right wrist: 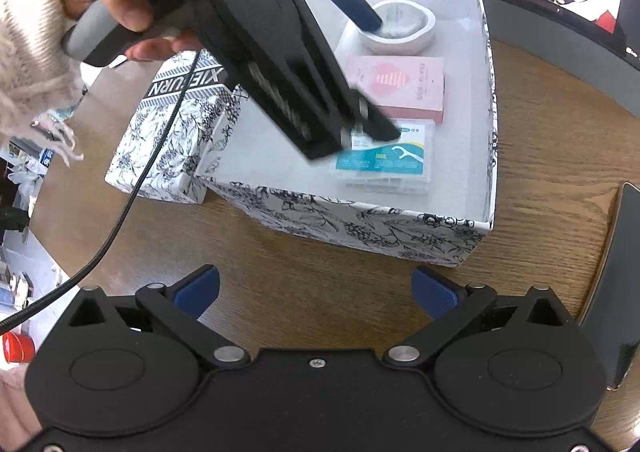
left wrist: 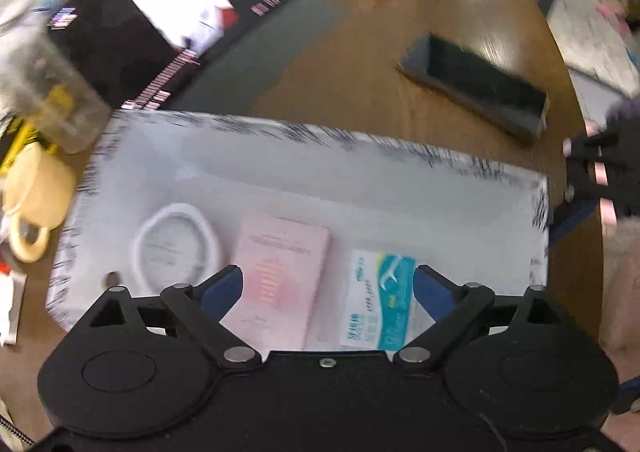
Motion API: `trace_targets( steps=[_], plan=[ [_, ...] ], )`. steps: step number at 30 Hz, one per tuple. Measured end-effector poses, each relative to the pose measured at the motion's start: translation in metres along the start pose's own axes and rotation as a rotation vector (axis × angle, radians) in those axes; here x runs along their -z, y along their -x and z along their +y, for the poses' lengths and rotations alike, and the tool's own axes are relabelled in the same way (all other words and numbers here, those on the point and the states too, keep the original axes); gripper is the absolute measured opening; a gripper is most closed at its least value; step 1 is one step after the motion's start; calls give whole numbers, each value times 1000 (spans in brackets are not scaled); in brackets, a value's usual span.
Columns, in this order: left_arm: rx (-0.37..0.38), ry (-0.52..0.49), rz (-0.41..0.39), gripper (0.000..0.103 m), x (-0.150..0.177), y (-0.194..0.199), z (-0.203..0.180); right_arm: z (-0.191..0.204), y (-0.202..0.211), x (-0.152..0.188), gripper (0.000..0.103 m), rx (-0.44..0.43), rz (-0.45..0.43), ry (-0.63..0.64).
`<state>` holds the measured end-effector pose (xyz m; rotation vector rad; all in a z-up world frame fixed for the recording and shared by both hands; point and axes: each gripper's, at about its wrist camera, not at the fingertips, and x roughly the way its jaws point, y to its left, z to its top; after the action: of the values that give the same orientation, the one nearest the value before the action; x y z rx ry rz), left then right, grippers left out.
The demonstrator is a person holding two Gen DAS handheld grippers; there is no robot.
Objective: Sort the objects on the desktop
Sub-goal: 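Open the left gripper beside the pink box and release the floss box, then move the left tool to the black-and-white XIEFURN gift box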
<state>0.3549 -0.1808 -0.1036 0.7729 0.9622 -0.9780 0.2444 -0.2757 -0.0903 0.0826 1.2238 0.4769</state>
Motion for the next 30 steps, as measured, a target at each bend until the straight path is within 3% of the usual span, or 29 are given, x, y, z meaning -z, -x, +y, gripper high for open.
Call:
trace_targets(
  steps=[4,12,18,23,30],
  plan=[
    [-2,186,-127,102,5,31,14,5,2,3,103,3,-2,-1],
    [-54,472,-311,103,45,93,18,24,2,9,103,11,-4,-10],
    [-74,635,-377,103,85,130,24,53,-1,13,103,34,-18,-12],
    [-135,721,-432,103,125,158,27,84,-9,14,103,42,-26,-16],
    [-188,849,-438,103,186,185,34,130,-23,13,103,20,-46,-13]
  ],
)
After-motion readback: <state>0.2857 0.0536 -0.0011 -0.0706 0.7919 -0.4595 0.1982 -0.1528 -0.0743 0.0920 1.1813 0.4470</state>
